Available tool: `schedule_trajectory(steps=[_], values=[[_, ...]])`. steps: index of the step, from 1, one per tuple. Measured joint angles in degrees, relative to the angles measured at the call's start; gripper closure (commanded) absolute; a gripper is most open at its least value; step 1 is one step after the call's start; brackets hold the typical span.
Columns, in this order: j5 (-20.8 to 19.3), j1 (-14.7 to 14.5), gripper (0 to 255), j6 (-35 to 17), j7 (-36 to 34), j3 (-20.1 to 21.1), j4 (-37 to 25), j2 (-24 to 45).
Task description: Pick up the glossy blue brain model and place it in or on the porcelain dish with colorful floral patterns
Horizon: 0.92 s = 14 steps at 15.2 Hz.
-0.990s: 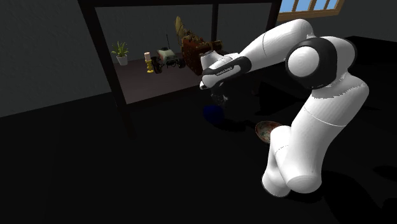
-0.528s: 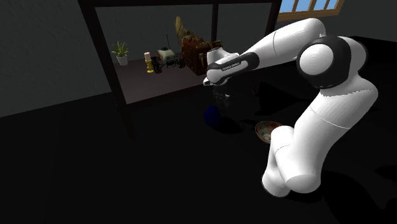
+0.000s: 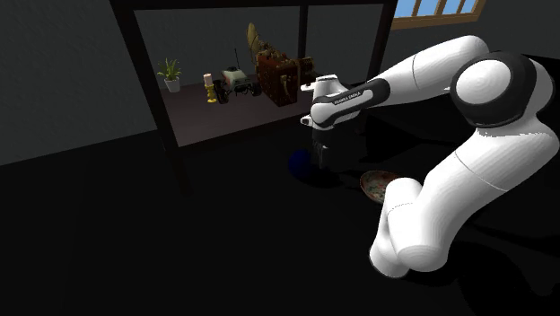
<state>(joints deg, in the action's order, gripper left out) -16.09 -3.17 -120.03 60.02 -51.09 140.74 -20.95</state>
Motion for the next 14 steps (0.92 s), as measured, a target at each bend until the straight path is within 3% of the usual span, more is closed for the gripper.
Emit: schedule_trajectory(steps=[9, 10, 14], values=[[0.6, -0.6, 0, -3.4, 0.5, -1.3, 1.8, 1.7], [0.6, -0.6, 255, -3.4, 0.5, -1.3, 1.8, 1.7], [0.6, -0.6, 255, -3.4, 0.5, -1.3, 1.8, 1.7]])
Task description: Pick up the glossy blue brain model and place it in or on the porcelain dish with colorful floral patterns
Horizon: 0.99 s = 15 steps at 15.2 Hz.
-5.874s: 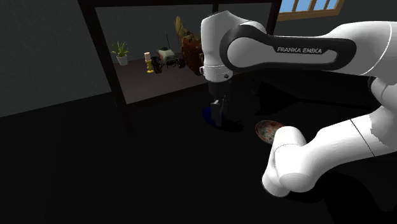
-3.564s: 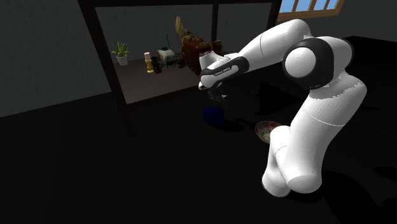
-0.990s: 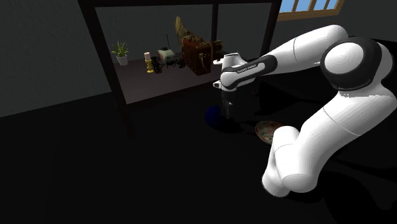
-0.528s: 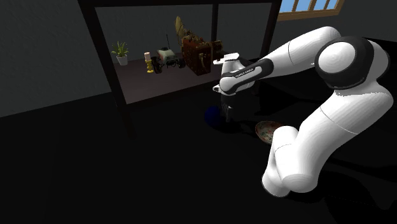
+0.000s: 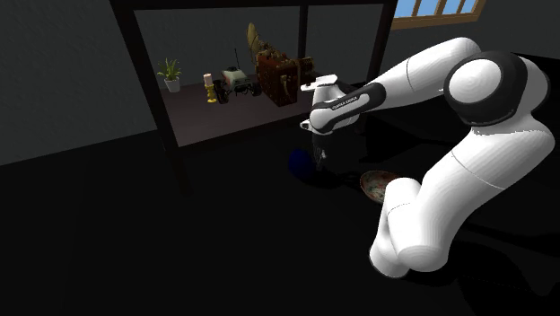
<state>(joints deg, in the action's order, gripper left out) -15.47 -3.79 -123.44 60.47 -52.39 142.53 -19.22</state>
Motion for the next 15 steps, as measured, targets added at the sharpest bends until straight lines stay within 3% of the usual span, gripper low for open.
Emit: schedule_trajectory(steps=[7, 15], values=[[-0.1, 0.1, 255, 0.5, -0.2, 0.2, -0.1, -0.3], [-1.3, 1.6, 255, 7.4, -1.8, 3.4, -3.4, -4.4]])
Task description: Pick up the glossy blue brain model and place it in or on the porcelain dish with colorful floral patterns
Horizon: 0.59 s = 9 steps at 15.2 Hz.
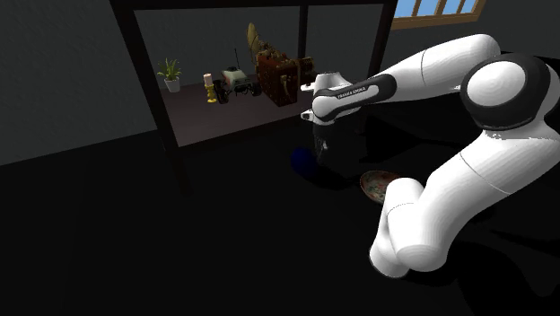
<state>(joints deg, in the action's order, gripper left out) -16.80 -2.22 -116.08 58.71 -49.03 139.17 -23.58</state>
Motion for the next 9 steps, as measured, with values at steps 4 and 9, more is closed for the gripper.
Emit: schedule_trajectory(steps=[4, 9], values=[[-0.2, 0.5, 255, 3.3, -0.5, 1.4, -1.8, -1.6], [-0.1, 0.7, 255, 7.4, -1.1, 3.0, -4.5, -3.1]])
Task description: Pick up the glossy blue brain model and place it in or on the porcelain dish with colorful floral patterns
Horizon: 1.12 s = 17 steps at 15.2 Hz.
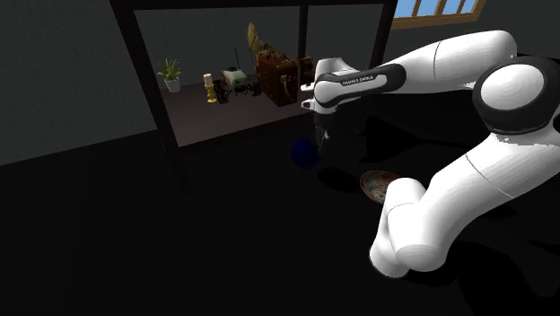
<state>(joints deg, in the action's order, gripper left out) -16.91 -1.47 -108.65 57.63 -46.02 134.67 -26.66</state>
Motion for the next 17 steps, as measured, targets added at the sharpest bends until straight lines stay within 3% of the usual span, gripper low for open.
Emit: schedule_trajectory(steps=[6, 8, 17], values=[[0.2, 0.3, 255, 4.9, -0.3, 1.7, -3.5, -1.4], [-1.1, 1.8, 255, 6.2, -0.5, 2.6, -2.2, -4.1], [-9.3, 14.3, 255, 15.0, 2.9, 5.9, 7.2, -22.3]])
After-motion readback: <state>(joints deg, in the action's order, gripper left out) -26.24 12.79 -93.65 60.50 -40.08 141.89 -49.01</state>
